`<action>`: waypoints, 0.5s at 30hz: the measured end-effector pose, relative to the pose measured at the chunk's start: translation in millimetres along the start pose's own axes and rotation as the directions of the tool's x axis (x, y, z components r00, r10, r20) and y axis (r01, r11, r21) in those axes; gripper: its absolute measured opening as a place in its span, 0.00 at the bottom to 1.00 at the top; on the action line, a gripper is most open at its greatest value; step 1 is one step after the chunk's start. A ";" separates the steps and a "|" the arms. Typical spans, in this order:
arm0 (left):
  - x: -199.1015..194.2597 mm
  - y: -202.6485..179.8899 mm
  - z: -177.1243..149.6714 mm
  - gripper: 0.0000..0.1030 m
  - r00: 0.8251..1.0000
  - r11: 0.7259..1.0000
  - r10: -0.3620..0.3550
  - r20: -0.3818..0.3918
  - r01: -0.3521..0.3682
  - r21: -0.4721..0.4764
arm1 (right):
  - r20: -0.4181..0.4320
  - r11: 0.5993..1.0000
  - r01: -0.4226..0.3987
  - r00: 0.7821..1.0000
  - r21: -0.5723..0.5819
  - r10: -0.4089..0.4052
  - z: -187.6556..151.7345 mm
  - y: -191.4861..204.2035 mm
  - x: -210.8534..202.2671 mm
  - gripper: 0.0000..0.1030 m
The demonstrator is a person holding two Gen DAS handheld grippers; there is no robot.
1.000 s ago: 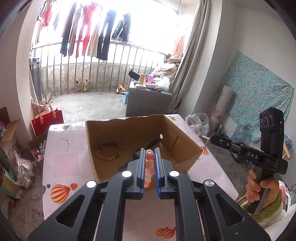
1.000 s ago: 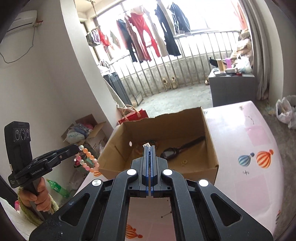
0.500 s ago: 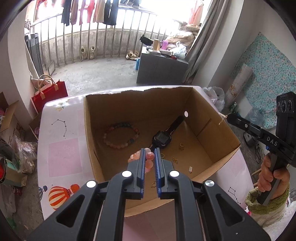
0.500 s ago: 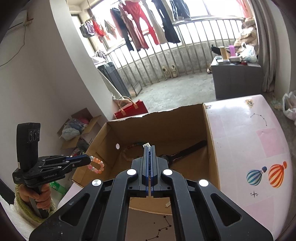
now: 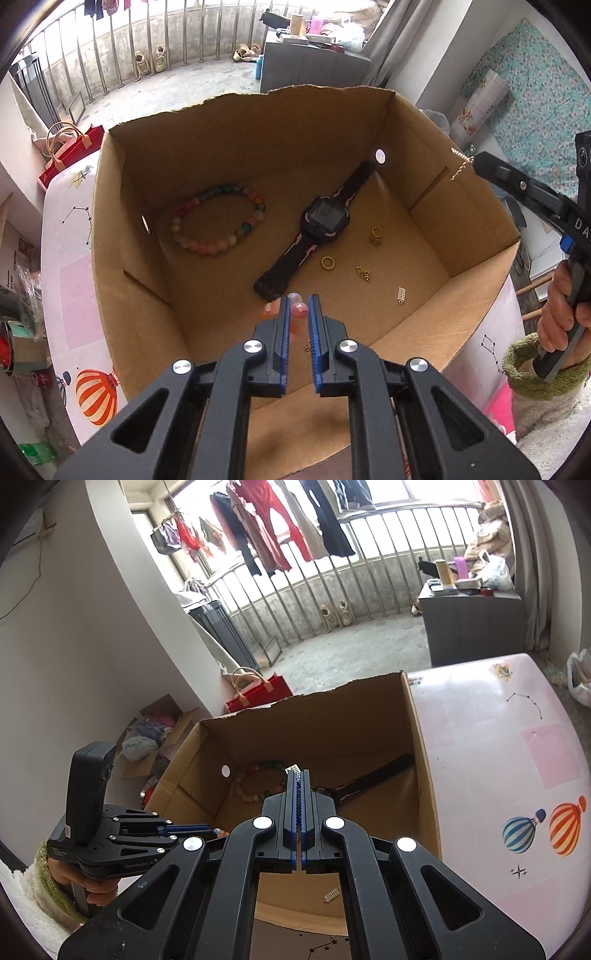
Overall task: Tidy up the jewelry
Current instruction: 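Carry the bracelet and ladder charm over the cardboard box with both grippers, then open both grippers to drop the bracelet and charm into the box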
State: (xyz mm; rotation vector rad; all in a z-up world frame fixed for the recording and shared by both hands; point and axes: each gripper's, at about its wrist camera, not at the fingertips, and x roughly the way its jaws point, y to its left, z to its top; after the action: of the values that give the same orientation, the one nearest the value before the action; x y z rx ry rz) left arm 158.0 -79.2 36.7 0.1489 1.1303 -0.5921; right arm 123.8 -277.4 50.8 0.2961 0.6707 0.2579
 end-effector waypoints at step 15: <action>6.3 -3.3 7.4 0.11 0.992 0.994 0.109 -0.067 -0.107 0.033 | 0.018 1.000 0.028 0.999 0.011 -0.028 -0.1 -4.7 -3.7 0.00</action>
State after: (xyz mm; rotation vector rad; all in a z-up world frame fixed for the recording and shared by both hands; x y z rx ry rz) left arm 164.2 -87.3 35.0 0.2558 1.1730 -0.5108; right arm 121.6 -283.0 51.2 0.2987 0.6579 0.2243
